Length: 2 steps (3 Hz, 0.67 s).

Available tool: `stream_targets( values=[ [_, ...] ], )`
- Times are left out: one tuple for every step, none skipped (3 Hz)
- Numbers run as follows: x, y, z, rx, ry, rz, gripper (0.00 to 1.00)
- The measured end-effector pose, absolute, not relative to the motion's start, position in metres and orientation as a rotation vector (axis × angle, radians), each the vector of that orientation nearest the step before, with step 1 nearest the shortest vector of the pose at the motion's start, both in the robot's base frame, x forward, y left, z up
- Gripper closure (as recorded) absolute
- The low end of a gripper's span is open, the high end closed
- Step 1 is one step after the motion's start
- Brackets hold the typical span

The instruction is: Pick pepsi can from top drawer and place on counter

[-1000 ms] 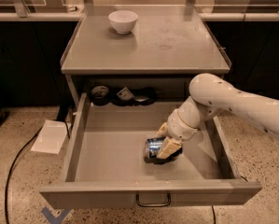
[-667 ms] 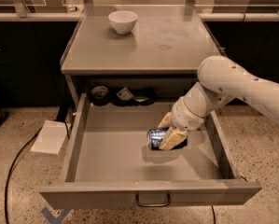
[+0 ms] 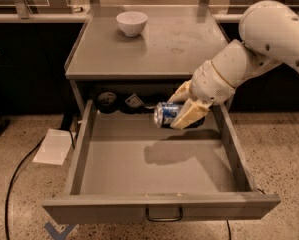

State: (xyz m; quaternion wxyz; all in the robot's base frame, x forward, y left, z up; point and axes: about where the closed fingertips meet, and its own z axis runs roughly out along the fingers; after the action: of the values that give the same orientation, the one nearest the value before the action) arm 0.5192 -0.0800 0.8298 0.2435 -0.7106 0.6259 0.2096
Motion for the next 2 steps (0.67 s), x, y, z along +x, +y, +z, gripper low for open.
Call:
stream_targets(
  values=[
    [0.544,-0.074,0.870,-1.990,1.603,0.601,1.00],
    [0.588,-0.061,0.893,-2.056,1.564,0.544,1.00]
  ],
)
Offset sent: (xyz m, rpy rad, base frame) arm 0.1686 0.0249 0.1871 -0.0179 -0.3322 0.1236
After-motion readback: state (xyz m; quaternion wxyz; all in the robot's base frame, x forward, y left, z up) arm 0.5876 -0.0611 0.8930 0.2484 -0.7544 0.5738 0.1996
